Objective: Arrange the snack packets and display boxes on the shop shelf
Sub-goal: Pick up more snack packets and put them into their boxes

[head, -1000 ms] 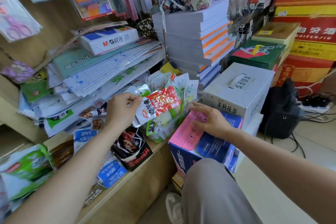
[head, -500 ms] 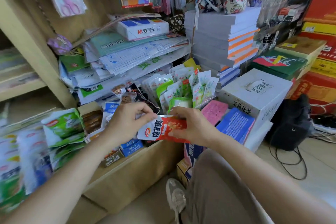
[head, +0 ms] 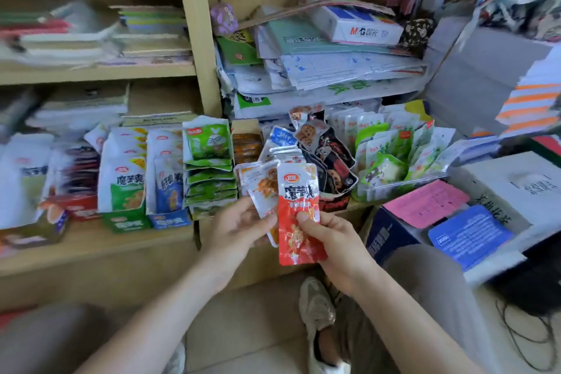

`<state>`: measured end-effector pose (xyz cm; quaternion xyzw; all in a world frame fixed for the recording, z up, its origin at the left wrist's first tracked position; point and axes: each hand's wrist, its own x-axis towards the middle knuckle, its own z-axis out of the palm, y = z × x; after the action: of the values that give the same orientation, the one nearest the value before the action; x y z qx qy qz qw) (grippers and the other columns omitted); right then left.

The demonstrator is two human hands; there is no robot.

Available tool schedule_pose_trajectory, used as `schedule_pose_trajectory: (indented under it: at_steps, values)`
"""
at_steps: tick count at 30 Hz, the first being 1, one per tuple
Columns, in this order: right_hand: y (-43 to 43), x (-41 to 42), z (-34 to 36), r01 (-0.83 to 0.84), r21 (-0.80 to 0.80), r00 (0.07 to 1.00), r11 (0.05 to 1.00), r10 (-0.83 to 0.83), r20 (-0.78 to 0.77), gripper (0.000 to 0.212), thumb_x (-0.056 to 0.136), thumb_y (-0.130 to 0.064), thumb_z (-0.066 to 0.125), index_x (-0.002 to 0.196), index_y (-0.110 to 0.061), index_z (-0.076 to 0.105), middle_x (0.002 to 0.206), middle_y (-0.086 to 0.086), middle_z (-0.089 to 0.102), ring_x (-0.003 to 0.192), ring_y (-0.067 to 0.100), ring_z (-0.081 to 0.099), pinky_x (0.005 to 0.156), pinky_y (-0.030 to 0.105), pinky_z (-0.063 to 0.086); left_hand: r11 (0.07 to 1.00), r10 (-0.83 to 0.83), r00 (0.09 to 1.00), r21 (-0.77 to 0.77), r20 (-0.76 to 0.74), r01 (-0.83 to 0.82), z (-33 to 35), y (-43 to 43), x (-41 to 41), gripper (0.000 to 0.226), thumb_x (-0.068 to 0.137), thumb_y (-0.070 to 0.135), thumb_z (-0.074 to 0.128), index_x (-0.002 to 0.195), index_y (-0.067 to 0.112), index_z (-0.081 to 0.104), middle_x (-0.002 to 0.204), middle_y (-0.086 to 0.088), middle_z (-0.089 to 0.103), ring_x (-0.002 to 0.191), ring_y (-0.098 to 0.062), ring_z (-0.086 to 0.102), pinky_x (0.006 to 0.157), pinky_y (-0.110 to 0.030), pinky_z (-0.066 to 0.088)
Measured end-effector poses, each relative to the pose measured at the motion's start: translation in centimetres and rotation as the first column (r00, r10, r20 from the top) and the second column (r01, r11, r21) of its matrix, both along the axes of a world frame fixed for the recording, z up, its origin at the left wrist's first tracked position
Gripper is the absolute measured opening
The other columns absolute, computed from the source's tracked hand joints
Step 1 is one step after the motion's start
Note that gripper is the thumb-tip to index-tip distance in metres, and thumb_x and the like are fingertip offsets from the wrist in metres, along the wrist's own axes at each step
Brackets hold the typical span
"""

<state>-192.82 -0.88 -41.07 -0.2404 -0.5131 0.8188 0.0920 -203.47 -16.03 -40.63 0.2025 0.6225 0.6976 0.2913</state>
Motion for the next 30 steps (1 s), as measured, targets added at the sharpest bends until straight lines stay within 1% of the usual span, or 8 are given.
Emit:
schedule_pose_trajectory:
  at_steps: [3, 7, 11, 14, 19, 23, 27, 30]
  values:
    - [-1.6, -1.1, -0.6, 0.018, 0.009, 1.0, 1.0, -0.018, -0.014, 0.036, 0.087, -0.024, 0.069, 0.114, -0.001, 0.071, 0.115, 0.022, 0.071, 0.106, 0.037, 0.069, 0.087, 0.045, 0.056, 0.993, 0.118, 0.992, -0.003, 0.031, -0.118, -0.7, -1.4, -0.3, 0.023, 0.093, 0.006, 0.067, 0.115, 0.014, 0.069, 0.104, -0.008, 0.077, 0.095, -0.023, 0.074, 0.069, -0.033, 0.06]
    - [-2.9, -2.5, -1.1, 0.186, 0.092, 0.982, 0.978, -0.187, 0.006, 0.024, 0.093, -0.019, 0.065, 0.112, -0.005, 0.073, 0.108, 0.019, 0.073, 0.095, 0.033, 0.072, 0.081, 0.047, 0.059, 0.964, 0.262, 0.964, -0.046, 0.049, -0.26, -1.7, -4.2, -2.1, 0.021, 0.092, 0.009, 0.069, 0.113, 0.015, 0.071, 0.103, -0.008, 0.077, 0.096, -0.027, 0.074, 0.076, -0.042, 0.061]
    - [-2.9, -2.9, -1.2, 0.287, 0.202, 0.955, 0.936, -0.297, 0.017, 0.018, 0.097, -0.018, 0.062, 0.109, -0.01, 0.073, 0.1, 0.016, 0.076, 0.091, 0.035, 0.072, 0.082, 0.052, 0.059, 0.902, 0.431, 0.901, -0.022, 0.049, -0.43, -1.6, -6.1, -4.0, 0.013, 0.092, 0.009, 0.071, 0.103, 0.016, 0.074, 0.09, 0.0, 0.078, 0.08, -0.013, 0.074, 0.059, -0.022, 0.056]
    - [-3.0, -2.8, -1.1, 0.28, 0.221, 0.956, 0.934, -0.293, 0.029, 0.016, 0.098, -0.013, 0.06, 0.109, -0.012, 0.072, 0.099, 0.014, 0.076, 0.092, 0.034, 0.073, 0.081, 0.048, 0.06, 0.889, 0.457, 0.888, -0.043, 0.052, -0.455, -1.8, -6.3, -4.7, 0.011, 0.091, 0.009, 0.072, 0.101, 0.014, 0.075, 0.088, -0.002, 0.078, 0.075, -0.011, 0.073, 0.056, -0.02, 0.054]
    - [-3.1, -3.3, -1.2, 0.257, 0.31, 0.961, 0.915, -0.276, 0.019, 0.019, 0.095, -0.007, 0.062, 0.109, -0.016, 0.071, 0.098, 0.01, 0.077, 0.091, 0.033, 0.073, 0.078, 0.049, 0.061, 0.882, 0.47, 0.881, -0.069, 0.061, -0.466, -2.6, -7.1, -4.5, 0.014, 0.093, 0.007, 0.069, 0.104, 0.014, 0.074, 0.094, 0.0, 0.077, 0.088, -0.014, 0.075, 0.062, -0.017, 0.055]
    - [-3.1, -3.8, -1.5, 0.312, 0.398, 0.942, 0.863, -0.334, -0.014, 0.018, 0.094, -0.009, 0.065, 0.1, -0.024, 0.072, 0.092, 0.003, 0.077, 0.088, 0.026, 0.074, 0.075, 0.047, 0.062, 0.875, 0.484, 0.873, -0.043, 0.062, -0.482, -2.5, -7.6, -5.2, 0.013, 0.092, 0.009, 0.071, 0.103, 0.015, 0.075, 0.094, -0.002, 0.077, 0.088, -0.016, 0.074, 0.063, -0.021, 0.056]
    - [-2.4, -3.1, -1.6, 0.32, 0.445, 0.939, 0.837, -0.341, -0.033, 0.021, 0.093, -0.008, 0.065, 0.092, -0.028, 0.072, 0.091, 0.006, 0.076, 0.086, 0.026, 0.074, 0.062, 0.038, 0.062, 0.895, 0.444, 0.895, -0.027, -0.047, -0.445, -1.7, -5.3, -5.5, 0.014, 0.094, 0.01, 0.068, 0.092, 0.022, 0.075, 0.088, 0.007, 0.077, 0.081, -0.008, 0.073, 0.063, -0.02, 0.057]
    - [-1.2, -1.9, -1.8, 0.341, 0.452, 0.93, 0.824, -0.365, -0.037, 0.019, 0.093, -0.009, 0.066, 0.092, -0.026, 0.073, 0.089, 0.007, 0.076, 0.083, 0.026, 0.074, 0.06, 0.036, 0.06, 0.907, 0.384, 0.882, -0.07, -0.272, -0.416, -1.8, -2.9, -6.2, 0.009, 0.094, 0.013, 0.069, 0.094, 0.02, 0.075, 0.093, 0.007, 0.077, 0.085, -0.007, 0.074, 0.069, -0.028, 0.06]
